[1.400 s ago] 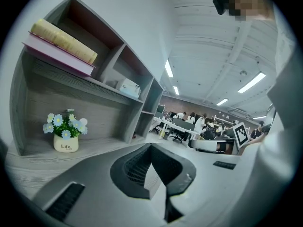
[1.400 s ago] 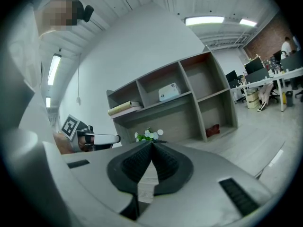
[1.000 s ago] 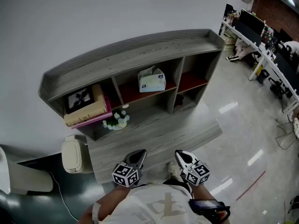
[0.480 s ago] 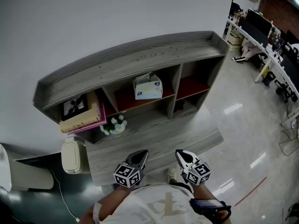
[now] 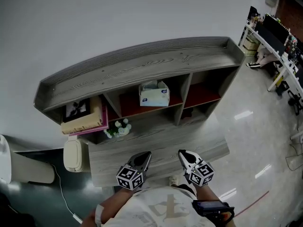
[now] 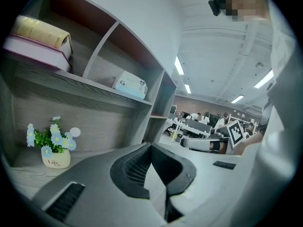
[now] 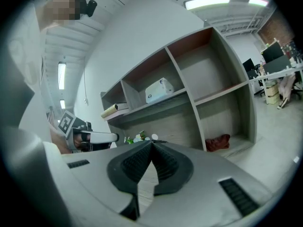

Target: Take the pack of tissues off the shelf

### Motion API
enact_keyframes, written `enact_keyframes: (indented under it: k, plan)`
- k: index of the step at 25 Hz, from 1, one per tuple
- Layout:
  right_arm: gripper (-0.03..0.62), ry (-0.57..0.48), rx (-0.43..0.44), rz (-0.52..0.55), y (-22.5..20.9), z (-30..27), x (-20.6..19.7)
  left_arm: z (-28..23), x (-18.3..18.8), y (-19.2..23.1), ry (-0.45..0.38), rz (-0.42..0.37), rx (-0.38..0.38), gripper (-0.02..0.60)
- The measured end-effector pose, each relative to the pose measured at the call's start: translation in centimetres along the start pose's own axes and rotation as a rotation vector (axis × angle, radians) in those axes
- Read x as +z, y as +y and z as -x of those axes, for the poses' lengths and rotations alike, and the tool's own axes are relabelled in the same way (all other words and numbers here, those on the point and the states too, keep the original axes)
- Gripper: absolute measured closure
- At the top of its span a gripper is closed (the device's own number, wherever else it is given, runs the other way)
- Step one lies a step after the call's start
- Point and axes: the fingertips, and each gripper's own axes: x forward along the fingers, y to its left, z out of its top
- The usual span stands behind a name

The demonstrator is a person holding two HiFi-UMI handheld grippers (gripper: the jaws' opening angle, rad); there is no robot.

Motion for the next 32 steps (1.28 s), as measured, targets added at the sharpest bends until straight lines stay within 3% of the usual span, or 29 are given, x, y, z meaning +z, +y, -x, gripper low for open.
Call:
enact_keyframes:
  k: [21,27,28,32]
  plan:
    - [0.589,0.025,0.183,0.015,-4.3,-5.5,3.1,-3.3,4.6,2.2,-0.099,0.016,0.17,0.566]
    - [0.589,0.042,0.24,0.027,-5.0,-6.1,3.4,-4.1,6.2,2.4,-0.136,0.036,0.226,0.537]
    - [0.589,0.044,0.249,0.029,-5.1,-6.1,3.5,-4.2,6.5,2.4,-0.14,0.037,0.235,0.5]
    - [0.589,0.054,0.279,0.031,-5.7,-6.2,3.5,-4.7,7.8,2.6,-0.152,0.023,0.276,0.463]
